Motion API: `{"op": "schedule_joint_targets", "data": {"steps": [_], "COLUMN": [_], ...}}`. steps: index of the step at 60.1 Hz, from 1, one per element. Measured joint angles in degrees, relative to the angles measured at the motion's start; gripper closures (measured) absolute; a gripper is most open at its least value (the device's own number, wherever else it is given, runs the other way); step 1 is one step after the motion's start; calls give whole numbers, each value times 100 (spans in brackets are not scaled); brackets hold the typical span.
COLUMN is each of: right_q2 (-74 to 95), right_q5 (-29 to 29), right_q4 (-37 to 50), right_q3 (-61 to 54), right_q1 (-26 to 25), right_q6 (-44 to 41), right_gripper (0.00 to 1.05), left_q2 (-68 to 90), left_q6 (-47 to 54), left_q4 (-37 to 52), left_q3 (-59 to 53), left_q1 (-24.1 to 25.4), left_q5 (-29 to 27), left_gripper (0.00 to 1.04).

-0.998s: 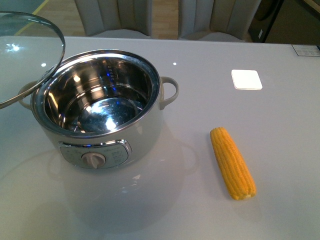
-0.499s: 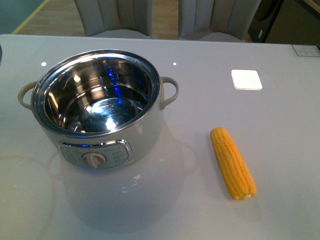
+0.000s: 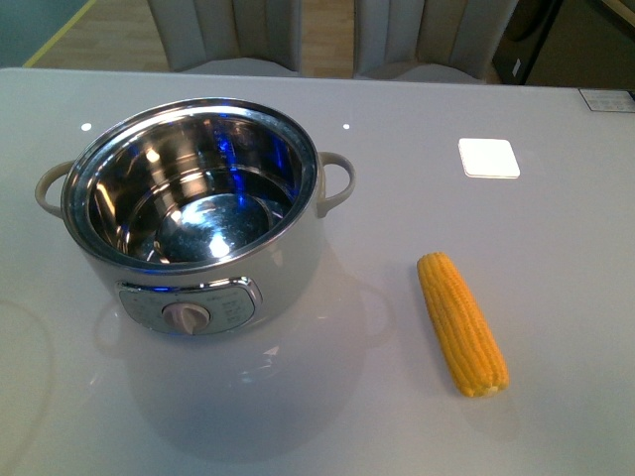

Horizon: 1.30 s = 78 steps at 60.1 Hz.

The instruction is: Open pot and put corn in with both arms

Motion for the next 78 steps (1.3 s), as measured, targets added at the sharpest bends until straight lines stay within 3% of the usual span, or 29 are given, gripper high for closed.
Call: {"op": "schedule_joint_targets", "data": {"steps": [35, 78], "right_q2": [0, 0], "right_q5": [2, 2], "right_q4": [2, 0], "right_q3": [0, 0], "right_q1": [0, 0], "right_q6": [0, 0], "right_gripper": [9, 9], "left_q2": [1694, 3222], "left_q6": [173, 337], "left_q4": [955, 1462], "left_q3": [640, 1541], "left_q1": [313, 520], "left_q5": [310, 566], "left_gripper": [60, 60]}}
